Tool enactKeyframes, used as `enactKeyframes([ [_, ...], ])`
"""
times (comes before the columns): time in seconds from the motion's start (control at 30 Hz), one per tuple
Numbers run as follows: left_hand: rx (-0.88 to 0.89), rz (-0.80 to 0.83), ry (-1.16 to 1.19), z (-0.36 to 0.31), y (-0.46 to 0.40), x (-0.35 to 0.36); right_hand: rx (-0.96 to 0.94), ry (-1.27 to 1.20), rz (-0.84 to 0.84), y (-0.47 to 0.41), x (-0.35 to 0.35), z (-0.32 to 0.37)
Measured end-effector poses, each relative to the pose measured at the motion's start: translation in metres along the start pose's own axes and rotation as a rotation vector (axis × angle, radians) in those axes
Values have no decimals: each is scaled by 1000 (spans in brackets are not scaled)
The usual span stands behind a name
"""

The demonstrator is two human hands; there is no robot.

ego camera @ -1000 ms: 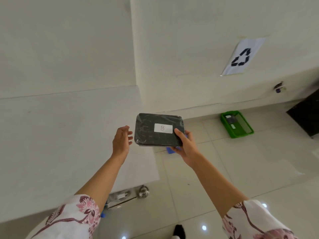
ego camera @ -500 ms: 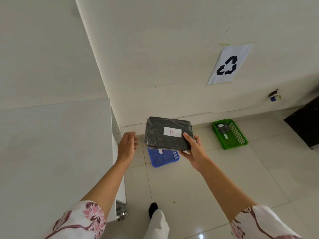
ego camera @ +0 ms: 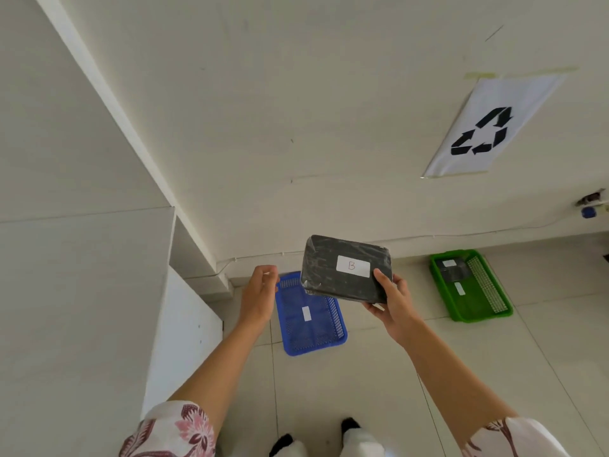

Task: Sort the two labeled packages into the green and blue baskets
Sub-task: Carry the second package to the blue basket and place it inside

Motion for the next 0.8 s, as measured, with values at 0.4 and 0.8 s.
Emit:
enactKeyframes([
  [0.4,45,-36,-67,218,-138,141,-18,172,29,-255,55,-162],
  [0.8,166,-191,-83,440,-272,259,-191,456,-47,-490,126,-358],
])
Point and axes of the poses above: each hand's wrist, its own y-axis away from the middle knuckle, its own x-axis out of the palm, z = x × y, the point moved 6 cm from there along -y, towards the middle knuckle, and after that the axes turned 13 degrees about -z, right-handed, at the moved point
